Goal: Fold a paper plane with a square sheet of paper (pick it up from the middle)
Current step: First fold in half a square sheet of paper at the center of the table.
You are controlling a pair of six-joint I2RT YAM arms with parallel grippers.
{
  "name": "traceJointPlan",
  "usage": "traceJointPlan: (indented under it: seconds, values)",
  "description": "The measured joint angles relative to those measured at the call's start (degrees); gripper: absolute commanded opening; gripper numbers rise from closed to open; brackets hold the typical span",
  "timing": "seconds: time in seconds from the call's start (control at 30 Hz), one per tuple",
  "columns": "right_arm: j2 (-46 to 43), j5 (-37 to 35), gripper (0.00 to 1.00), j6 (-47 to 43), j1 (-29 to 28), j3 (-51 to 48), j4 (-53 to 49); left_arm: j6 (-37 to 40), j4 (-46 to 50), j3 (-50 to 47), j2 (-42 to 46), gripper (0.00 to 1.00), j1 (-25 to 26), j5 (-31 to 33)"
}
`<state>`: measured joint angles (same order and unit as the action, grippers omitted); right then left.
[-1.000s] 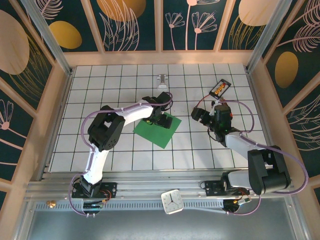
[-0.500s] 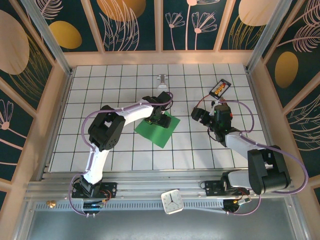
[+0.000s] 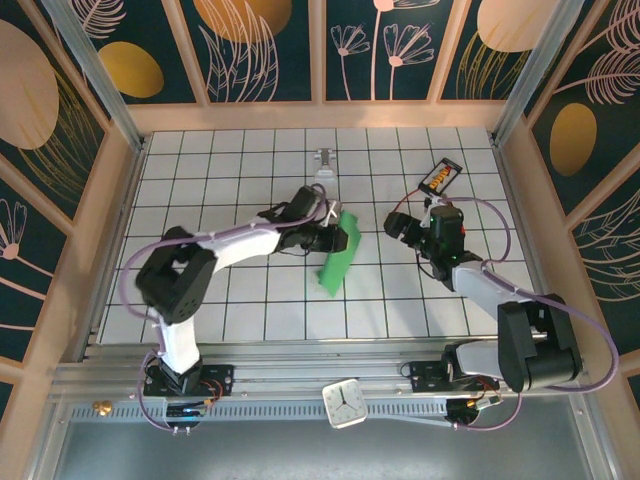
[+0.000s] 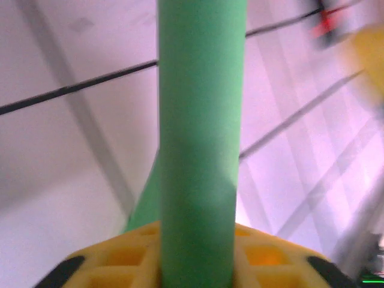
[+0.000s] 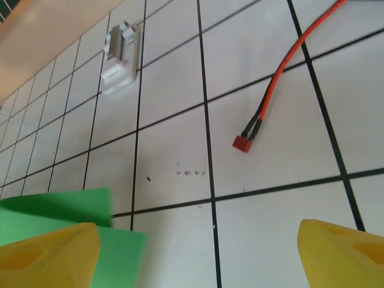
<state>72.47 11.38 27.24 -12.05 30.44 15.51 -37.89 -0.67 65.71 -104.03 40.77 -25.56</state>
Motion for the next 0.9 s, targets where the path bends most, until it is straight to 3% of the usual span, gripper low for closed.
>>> traceJointPlan:
  seconds: [0.13, 0.23, 0.47, 0.77, 0.9]
  values:
    - [-3.5, 0.35, 0.86, -1.49, 0.42, 1.05, -2.01, -17.99, -28.35, -11.43, 4.72, 0.24, -2.27, -7.52]
    - [-5.77, 3.02, 0.86, -1.86, 0.24, 1.05, -1.9, -26.51, -39.47, -17.05, 2.69, 0.26, -4.7, -8.9]
    - [-5.16, 8.07, 0.79, -2.93, -5.29, 1.03, -1.95, -32.04, -43.89, -22.32, -2.95, 0.26, -5.75, -8.9]
    - [5.95, 12.72, 0.59, 1.29, -11.63, 0.31, 2.71, -27.23, -39.36, -22.77, -5.03, 0.32, -5.86, -6.73]
    - [11.85, 13.31, 0.59, 4.48, -12.11, 0.31, 5.22, -25.35, -37.9, -22.84, -6.32, 0.33, -5.86, -6.29]
